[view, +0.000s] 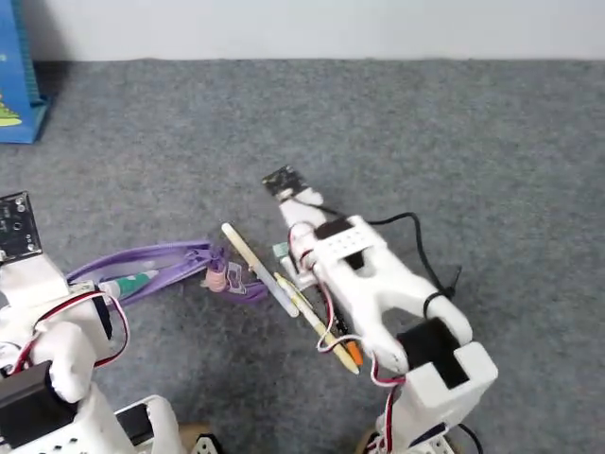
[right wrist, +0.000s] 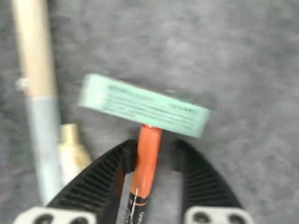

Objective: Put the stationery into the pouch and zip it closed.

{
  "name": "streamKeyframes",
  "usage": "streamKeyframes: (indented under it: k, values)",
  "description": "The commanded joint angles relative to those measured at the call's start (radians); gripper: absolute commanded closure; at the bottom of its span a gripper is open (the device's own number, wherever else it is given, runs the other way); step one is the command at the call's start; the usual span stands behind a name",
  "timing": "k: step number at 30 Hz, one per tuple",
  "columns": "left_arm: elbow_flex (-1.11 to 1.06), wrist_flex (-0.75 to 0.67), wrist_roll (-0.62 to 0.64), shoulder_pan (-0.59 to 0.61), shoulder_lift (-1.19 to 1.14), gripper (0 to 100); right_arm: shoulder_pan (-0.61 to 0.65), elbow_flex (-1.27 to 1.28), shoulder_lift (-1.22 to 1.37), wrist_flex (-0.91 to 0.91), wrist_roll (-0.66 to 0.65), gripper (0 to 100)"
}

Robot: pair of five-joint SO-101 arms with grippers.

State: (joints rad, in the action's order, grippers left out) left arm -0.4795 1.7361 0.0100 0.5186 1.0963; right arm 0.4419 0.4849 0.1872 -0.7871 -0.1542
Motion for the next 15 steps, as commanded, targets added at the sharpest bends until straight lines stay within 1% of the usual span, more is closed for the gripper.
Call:
streamKeyframes:
  k: [1,4,7,11,15]
  values:
    - [0.002,0.015,-0.011,0.002,-0.009,99,-0.041,-0.021,0.004,-0.056,-0.044,98.0]
    - [0.002,0.015,-0.011,0.002,-0.009,99,-0.070,-0.021,-0.013,-0.105,-0.046,99.0]
    - [0.001,0.015,-0.011,0.002,-0.009,99,-0.081,-0.014,-0.099,-0.159,-0.046,99.0]
    - [0.001,0.015,-0.011,0.002,-0.009,99,-0.074,-0.014,-0.294,-0.294,-0.049,99.1]
    - [0.001,0.015,-0.011,0.002,-0.009,99,-0.073,-0.014,-0.547,-0.417,-0.103,99.1]
